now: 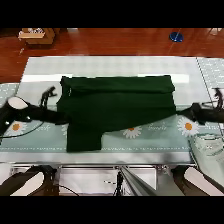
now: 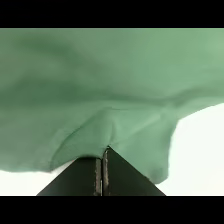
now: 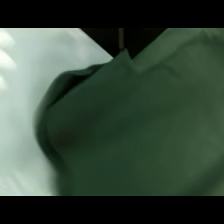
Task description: Fold the shirts.
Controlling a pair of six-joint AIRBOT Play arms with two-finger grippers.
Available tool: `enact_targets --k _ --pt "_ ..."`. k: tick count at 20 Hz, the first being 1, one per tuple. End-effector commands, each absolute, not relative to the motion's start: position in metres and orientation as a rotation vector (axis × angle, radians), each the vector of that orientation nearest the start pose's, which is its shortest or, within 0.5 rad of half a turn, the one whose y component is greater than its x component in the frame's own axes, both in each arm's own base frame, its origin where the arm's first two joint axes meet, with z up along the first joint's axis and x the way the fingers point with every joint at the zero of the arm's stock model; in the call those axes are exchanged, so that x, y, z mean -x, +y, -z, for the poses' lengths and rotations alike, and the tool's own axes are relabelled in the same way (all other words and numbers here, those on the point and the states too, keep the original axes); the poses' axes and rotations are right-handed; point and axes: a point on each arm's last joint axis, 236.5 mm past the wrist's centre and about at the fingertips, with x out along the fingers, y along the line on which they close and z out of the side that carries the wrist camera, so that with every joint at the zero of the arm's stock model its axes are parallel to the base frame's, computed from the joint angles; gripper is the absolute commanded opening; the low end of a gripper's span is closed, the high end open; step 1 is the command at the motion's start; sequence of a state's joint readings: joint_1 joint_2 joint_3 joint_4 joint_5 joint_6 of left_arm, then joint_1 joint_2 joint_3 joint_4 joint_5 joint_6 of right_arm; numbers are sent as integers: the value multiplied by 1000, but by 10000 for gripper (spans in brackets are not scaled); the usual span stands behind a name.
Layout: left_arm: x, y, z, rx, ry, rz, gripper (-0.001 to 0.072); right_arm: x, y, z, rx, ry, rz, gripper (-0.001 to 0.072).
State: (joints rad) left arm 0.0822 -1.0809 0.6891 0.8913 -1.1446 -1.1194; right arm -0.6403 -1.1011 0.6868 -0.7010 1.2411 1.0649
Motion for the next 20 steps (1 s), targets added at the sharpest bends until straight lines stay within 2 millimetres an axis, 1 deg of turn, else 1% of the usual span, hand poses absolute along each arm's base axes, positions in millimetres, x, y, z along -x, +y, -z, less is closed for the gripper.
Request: enact_targets --k 1,2,4,5,6,7,9,12,16,18,20 --pt "-322 -118 -57 362 1081 544 23 -352 -13 -72 -879 829 -297 21" --pt "-336 -116 -76 355 1023 532 23 -360 -12 -81 -848 806 -301 21" --pt "-363 -108 -102 343 916 494 23 -377 -4 -91 -783 767 -297 21" --pt "-374 -104 -109 343 875 472 23 -387 -1 -93 -760 742 -286 21" --pt "-382 -102 -109 350 863 457 23 -399 1 -93 -741 720 -271 21" --pt "-388 -100 -104 356 870 449 23 -410 0 -91 -731 699 -245 21" --pt "-400 -97 -84 374 906 431 23 -433 -3 -81 -731 678 -193 21" --pt "-430 -88 -57 397 923 382 23 -466 -10 -64 -737 687 -161 20" --pt "-469 -82 -24 417 961 353 23 -505 -29 -48 -796 692 -110 20" --pt "-487 -80 -8 424 985 350 23 -518 -33 -35 -817 708 -97 20" --pt "-502 -80 6 439 1006 346 23 -523 -34 -15 -829 740 -89 20"
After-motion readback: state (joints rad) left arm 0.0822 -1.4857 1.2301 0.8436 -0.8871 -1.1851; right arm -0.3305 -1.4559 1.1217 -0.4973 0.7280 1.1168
